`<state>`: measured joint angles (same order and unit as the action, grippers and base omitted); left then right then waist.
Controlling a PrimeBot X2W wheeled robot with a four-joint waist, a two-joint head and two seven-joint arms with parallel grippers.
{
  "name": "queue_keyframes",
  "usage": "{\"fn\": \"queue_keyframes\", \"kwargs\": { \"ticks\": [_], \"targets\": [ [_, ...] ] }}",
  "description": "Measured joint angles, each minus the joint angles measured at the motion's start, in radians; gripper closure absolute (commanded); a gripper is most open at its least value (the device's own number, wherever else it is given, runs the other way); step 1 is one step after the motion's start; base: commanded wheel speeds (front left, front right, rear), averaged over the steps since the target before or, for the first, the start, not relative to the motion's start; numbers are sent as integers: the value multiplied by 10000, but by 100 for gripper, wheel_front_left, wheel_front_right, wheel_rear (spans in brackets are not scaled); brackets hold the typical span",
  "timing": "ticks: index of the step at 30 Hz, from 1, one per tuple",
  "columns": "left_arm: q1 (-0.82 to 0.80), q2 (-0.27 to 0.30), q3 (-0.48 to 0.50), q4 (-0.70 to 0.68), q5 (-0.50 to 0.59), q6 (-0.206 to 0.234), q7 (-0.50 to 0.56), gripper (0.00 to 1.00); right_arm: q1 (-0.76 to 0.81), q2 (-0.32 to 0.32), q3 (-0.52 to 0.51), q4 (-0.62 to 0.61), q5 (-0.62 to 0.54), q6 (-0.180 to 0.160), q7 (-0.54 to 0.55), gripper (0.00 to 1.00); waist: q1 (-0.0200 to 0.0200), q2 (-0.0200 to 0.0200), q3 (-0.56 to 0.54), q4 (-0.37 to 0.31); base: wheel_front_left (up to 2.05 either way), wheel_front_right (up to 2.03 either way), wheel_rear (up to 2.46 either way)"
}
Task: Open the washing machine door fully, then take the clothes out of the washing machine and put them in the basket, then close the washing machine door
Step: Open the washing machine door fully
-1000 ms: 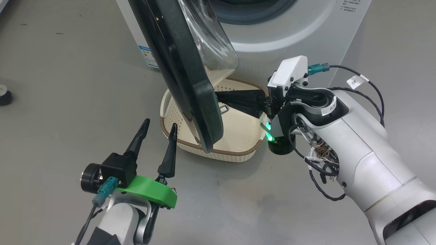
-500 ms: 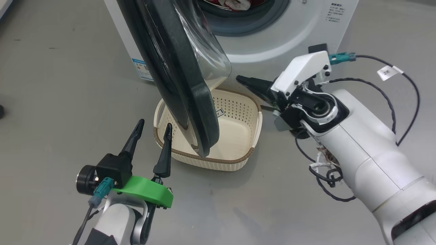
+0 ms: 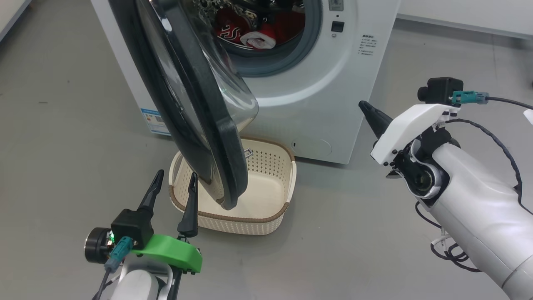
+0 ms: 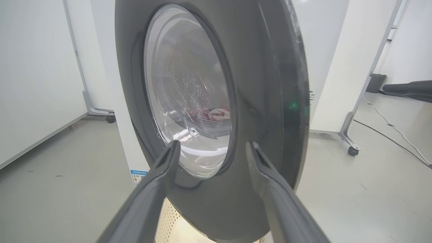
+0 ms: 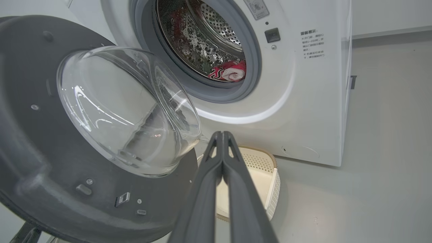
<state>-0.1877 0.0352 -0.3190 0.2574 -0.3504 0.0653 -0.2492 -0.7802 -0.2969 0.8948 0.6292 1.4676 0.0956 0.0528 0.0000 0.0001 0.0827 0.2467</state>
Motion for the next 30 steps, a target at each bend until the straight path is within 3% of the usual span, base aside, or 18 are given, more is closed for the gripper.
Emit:
{"fn": "queue_keyframes", "kwargs": {
  "ticks": [1, 6, 12, 17, 21, 26, 27, 28, 29, 30],
  "targets": [
    [84, 4, 69, 0, 15, 6, 0, 0, 12, -222, 299, -111, -744, 0, -587, 100, 0, 0, -126, -142, 0, 0, 0],
    [215, 50, 326, -58, 17, 92, 0, 0, 322, -470, 577, -387, -1764, -19, -1877, 100, 0, 0, -385, -527, 0, 0, 0],
    [226, 115, 598, -142, 86, 104, 0, 0, 641, -901, 748, -533, -2794, -617, -3243, 100, 0, 0, -562, -944, 0, 0, 0],
    [243, 173, 871, -217, 90, 176, 0, 0, 1168, -1124, 798, -732, -3682, -1394, -3212, 100, 0, 0, -660, -1216, 0, 0, 0],
    [250, 169, 867, -228, 178, 176, 0, 0, 1741, -1147, 320, -1003, -3707, -1875, -3162, 100, 0, 0, -695, -1304, 0, 0, 0],
    [457, 173, 1039, -259, 178, 182, 0, 0, 2177, -1114, -947, -1814, -4474, -2071, -3122, 100, 0, 0, -693, -1406, 0, 0, 0],
    [534, 180, 1110, -265, 178, 192, 0, 0, 2240, -1099, -1156, -1958, -4640, -2130, -3122, 87, 0, 0, -690, -1442, 0, 0, 0],
    [586, 190, 1139, -268, 178, 194, 0, 0, 2362, -1099, -1383, -2094, -4888, -2136, -3122, 59, 0, 0, -685, -1481, 0, 0, 0],
    [615, 190, 1139, -268, 178, 194, 0, 0, 2533, -1099, -1636, -2205, -5051, -2142, -3122, 17, 0, 0, -679, -1512, 0, 0, 0],
    [633, 186, 1137, -268, 178, 194, 0, 0, 2742, -1095, -1902, -2320, -5139, -2144, -3122, 0, 0, 0, -672, -1537, 0, 0, 0]
  ]
}}
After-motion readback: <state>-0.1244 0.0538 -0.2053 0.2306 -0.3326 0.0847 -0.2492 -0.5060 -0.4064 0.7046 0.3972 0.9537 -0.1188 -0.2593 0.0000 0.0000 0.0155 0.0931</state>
